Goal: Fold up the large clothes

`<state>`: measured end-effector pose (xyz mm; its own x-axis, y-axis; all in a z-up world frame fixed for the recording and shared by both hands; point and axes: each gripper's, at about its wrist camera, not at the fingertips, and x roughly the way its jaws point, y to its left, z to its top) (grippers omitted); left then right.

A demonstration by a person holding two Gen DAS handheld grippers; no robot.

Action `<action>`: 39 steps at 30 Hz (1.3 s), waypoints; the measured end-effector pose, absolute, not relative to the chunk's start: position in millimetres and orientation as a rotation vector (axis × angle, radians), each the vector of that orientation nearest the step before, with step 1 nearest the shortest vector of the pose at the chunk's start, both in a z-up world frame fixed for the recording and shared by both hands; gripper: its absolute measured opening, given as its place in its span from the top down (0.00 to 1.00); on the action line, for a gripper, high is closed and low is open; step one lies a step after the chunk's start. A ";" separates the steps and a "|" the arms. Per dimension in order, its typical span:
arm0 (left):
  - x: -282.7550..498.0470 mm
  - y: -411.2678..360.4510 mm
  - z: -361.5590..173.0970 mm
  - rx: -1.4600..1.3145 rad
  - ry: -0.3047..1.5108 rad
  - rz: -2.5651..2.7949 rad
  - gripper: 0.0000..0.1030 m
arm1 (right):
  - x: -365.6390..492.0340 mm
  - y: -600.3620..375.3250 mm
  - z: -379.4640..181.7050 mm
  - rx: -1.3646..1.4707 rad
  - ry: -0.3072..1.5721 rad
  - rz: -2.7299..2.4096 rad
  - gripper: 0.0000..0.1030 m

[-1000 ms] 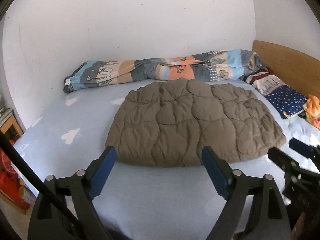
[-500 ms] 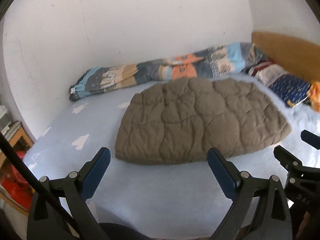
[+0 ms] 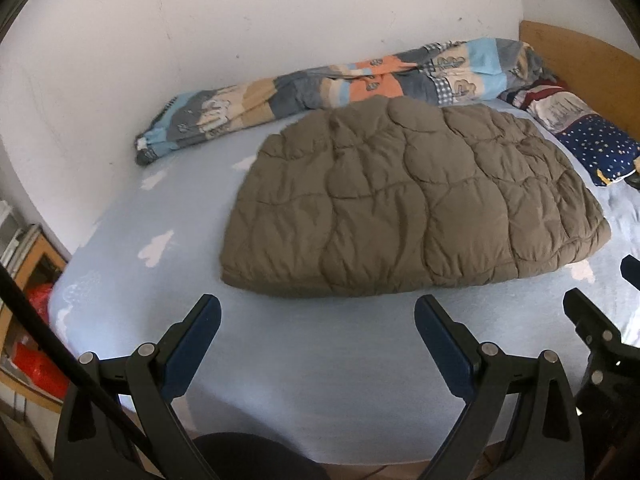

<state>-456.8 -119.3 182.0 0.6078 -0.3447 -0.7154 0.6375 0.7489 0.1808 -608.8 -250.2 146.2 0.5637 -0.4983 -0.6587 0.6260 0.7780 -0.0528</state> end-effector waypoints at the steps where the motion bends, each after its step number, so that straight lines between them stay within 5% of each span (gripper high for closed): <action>1: -454.9 -121.7 179.9 0.450 0.721 -0.591 0.06 | -607.7 -249.2 145.4 0.188 0.714 -0.671 0.17; 39: -450.9 -128.0 173.5 0.464 0.733 -0.589 0.06 | -596.1 -252.4 132.4 0.162 0.726 -0.682 0.17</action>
<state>-450.9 -128.0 173.5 0.5970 -0.3325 -0.7301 0.6421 0.7436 0.1863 -596.1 -252.4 132.4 0.5444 -0.5178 -0.6599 0.6259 0.7745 -0.0915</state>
